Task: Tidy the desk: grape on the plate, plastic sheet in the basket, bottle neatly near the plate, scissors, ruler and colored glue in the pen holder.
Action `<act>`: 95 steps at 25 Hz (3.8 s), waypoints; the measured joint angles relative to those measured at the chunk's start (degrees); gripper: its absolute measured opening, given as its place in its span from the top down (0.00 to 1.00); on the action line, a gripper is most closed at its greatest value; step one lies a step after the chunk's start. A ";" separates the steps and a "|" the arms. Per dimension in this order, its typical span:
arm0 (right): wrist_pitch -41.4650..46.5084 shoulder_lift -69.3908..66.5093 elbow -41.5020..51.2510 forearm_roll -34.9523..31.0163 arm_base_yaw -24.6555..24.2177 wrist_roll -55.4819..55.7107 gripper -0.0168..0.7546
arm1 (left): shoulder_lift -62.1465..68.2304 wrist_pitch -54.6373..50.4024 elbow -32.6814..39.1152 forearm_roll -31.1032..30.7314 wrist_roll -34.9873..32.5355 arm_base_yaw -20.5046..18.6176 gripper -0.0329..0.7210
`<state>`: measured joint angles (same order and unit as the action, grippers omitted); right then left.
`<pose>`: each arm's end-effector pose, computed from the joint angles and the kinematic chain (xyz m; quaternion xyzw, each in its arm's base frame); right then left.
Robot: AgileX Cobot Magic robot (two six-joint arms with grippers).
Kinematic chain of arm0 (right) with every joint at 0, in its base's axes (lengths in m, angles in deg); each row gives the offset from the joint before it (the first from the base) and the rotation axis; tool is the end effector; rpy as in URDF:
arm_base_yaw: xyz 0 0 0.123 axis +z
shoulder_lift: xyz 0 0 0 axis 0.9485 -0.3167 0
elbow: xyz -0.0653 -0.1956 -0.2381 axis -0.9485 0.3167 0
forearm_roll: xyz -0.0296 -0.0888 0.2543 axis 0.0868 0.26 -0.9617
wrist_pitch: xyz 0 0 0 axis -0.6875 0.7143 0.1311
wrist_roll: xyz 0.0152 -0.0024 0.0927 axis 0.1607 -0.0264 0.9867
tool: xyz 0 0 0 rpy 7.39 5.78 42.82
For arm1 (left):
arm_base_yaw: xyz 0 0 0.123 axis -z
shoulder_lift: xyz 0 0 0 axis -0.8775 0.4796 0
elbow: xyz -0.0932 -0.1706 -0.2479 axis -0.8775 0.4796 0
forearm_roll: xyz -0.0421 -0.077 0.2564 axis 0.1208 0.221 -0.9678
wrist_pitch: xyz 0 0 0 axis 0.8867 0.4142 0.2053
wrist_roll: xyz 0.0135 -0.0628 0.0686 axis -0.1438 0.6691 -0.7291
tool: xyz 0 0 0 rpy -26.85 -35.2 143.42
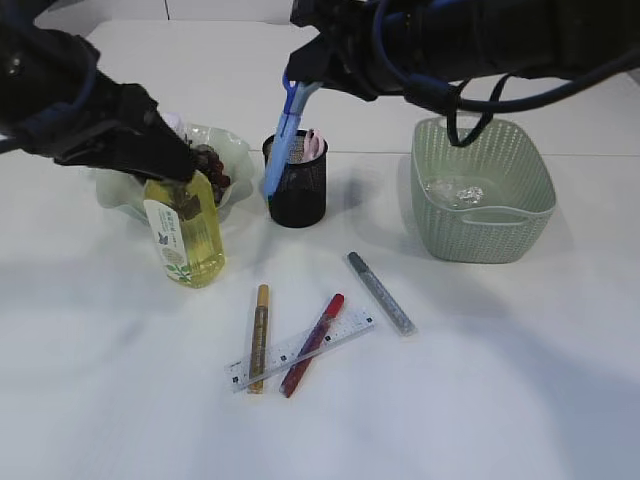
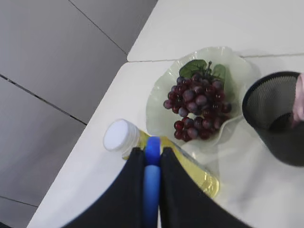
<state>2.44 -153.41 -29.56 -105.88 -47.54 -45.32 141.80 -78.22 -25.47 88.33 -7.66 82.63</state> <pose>0.3711 0.2030 0.3301 -0.0657 0.8232 0.3819 0.4149 0.2866 -0.1514 0.3353 0.2164 0.9015 -0.2516 0.2777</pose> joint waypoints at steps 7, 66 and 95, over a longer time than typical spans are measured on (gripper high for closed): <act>-0.12 -7.49 -10.21 -0.10 -1.09 -4.21 0.91 | 0.00 -3.66 0.00 -16.49 11.50 -4.58 0.64; 28.11 -15.88 -34.77 62.83 -4.93 36.35 0.52 | -0.10 -1.21 15.78 -31.90 22.83 -4.63 0.64; 49.03 -10.96 -24.18 77.99 11.79 8.06 0.52 | -0.10 -3.78 15.78 -23.67 22.83 -4.63 0.64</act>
<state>51.47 -164.37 -53.74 -27.89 -35.75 -37.25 141.70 -82.00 -9.69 64.66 15.18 78.00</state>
